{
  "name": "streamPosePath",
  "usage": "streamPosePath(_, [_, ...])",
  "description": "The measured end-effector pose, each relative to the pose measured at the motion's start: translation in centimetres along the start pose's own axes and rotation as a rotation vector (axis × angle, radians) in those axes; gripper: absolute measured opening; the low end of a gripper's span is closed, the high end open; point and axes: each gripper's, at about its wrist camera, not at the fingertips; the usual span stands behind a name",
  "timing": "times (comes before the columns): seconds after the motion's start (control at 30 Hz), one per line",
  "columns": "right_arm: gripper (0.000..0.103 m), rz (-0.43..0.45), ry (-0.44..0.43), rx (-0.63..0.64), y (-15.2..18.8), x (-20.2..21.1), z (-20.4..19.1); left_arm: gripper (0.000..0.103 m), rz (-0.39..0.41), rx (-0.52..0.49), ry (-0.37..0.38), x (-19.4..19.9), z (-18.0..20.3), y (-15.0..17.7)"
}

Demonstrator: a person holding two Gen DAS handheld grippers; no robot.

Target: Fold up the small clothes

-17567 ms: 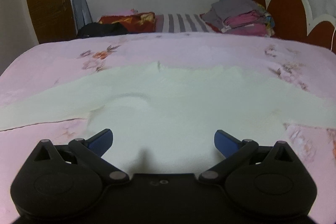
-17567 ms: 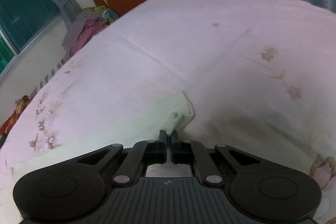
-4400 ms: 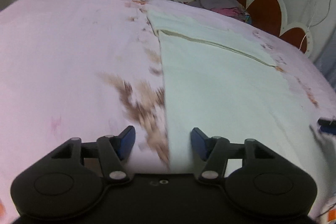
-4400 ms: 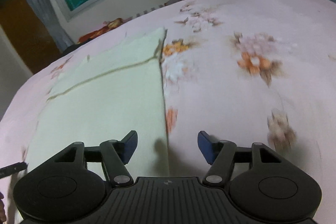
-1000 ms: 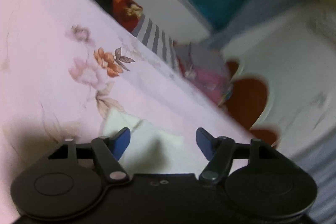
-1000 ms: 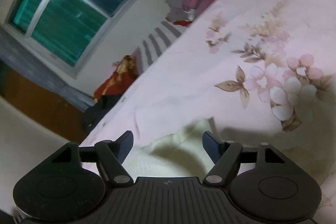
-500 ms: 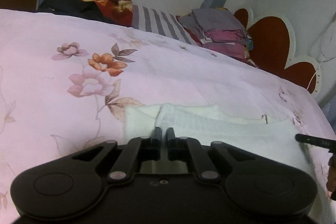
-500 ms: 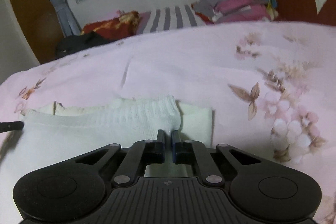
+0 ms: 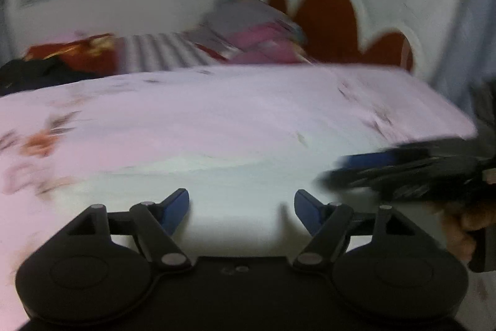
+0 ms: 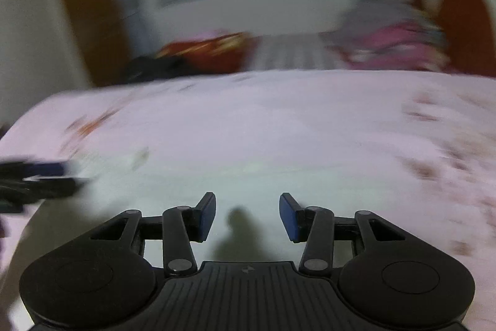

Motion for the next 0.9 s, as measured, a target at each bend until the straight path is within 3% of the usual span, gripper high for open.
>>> streamPosePath(0.07, [0.045, -0.048, -0.042, 0.044, 0.5, -2.0, -1.6, 0.076, -0.033, -0.019, -0.05, -1.4, 0.3, 0.2])
streamPosePath(0.17, [0.045, -0.038, 0.016, 0.081, 0.7, -2.8, -0.8, 0.078, -0.041, 0.053, -0.193, -2.5, -4.0, 1.3])
streamPosePath(0.2, [0.045, -0.02, 0.109, 0.058, 0.6, -2.6, 0.6, 0.077, -0.042, 0.101, -0.193, -2.5, -5.6, 1.6])
streamPosePath(0.23, [0.045, -0.004, 0.21, -0.007, 0.3, -2.1, 2.8, 0.07, -0.044, 0.169, -0.172, -2.4, -7.5, 1.9])
streamPosePath(0.27, [0.045, 0.007, 0.239, -0.063, 0.2, -1.7, 4.5, 0.065, -0.045, 0.199, -0.154, -2.3, -8.4, 1.9])
streamPosePath(0.33, [0.045, 0.002, 0.197, -0.138, -0.4, -1.1, 6.4, 0.064, -0.057, 0.219, -0.151, -2.1, -8.8, 1.4])
streamPosePath(0.4, [0.045, -0.029, 0.22, -0.083, -1.0, -1.3, 5.2, 0.064, -0.062, 0.213, -0.188, -1.7, -7.8, 0.9])
streamPosePath(0.47, [0.045, -0.003, 0.253, -0.067, -1.2, -0.8, 4.0, 0.074, -0.006, 0.171, -0.191, 0.0, -5.7, 0.9])
streamPosePath(0.53, [0.045, 0.028, 0.158, -0.076, -0.5, -0.1, 2.1, 0.077, 0.048, 0.129, -0.151, 1.4, -3.0, 1.3])
streamPosePath(0.63, [0.045, -0.007, 0.042, 0.01, 1.3, -0.7, -2.1, 0.077, 0.013, 0.079, -0.118, 1.4, 0.0, 2.5])
streamPosePath(0.7, [0.045, -0.042, 0.018, 0.068, 2.4, -1.6, -3.7, 0.076, -0.022, 0.053, -0.135, 0.6, 0.6, 3.4])
streamPosePath(0.8, [0.045, -0.053, 0.067, 0.127, 3.4, -1.8, -3.5, 0.078, -0.023, 0.061, -0.189, 0.7, -1.4, 4.8])
streamPosePath(0.9, [0.045, -0.032, 0.239, 0.054, 3.4, -0.6, 0.3, 0.077, -0.036, 0.104, -0.23, 1.4, -4.0, 5.3])
Point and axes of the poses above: each gripper's, at about its wrist camera, not at the fingertips, and x roughly against the way its jaws point, z to its right, y to its underside, and after that the axes turned 13 degrees about -y, right-handed
